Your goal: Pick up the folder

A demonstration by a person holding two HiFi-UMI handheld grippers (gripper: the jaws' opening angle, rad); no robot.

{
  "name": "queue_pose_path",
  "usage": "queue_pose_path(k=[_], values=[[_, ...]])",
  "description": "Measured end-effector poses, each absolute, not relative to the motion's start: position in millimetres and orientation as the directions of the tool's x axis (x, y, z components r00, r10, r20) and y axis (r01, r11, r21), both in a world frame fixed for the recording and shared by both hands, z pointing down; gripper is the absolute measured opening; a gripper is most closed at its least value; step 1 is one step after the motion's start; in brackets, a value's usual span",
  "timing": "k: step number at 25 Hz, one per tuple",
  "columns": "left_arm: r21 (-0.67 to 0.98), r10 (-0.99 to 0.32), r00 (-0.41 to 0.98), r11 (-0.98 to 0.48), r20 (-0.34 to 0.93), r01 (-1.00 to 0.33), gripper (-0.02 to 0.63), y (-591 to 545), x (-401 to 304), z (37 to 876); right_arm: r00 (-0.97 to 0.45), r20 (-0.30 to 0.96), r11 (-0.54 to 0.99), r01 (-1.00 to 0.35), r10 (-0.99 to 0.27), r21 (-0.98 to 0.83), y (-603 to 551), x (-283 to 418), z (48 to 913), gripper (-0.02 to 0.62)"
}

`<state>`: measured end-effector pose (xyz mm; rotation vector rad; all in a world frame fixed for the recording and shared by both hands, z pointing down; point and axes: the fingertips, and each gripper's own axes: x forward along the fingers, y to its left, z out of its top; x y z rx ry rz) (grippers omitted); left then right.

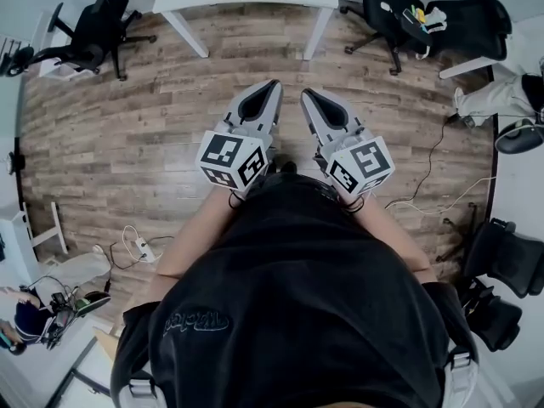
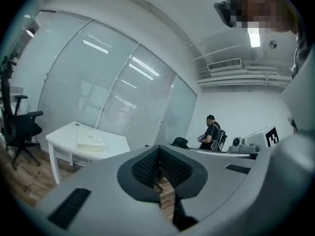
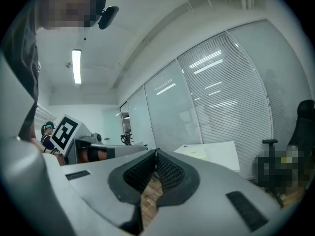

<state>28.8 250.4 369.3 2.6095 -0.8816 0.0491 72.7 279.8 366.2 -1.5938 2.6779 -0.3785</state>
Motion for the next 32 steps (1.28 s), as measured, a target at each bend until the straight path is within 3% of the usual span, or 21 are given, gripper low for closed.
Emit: queue_pose_path(k=[16, 32], values=[[0.384, -0.555, 0.815, -0.725, 0.168, -0.572, 0.014, 123.6, 16.6, 384.1, -0.466, 0.161, 0.428, -0.876, -0.870, -0.223, 152.4, 65.2, 382.2, 0.023], [0.341, -0.582, 0.798, -0.727, 0.154, -0.596, 0.014, -17.1, -61.9, 371.6, -0.517, 0.127, 0.485, -0.847, -0.846, -0.218, 10.2, -11.8, 366.5, 0.023]])
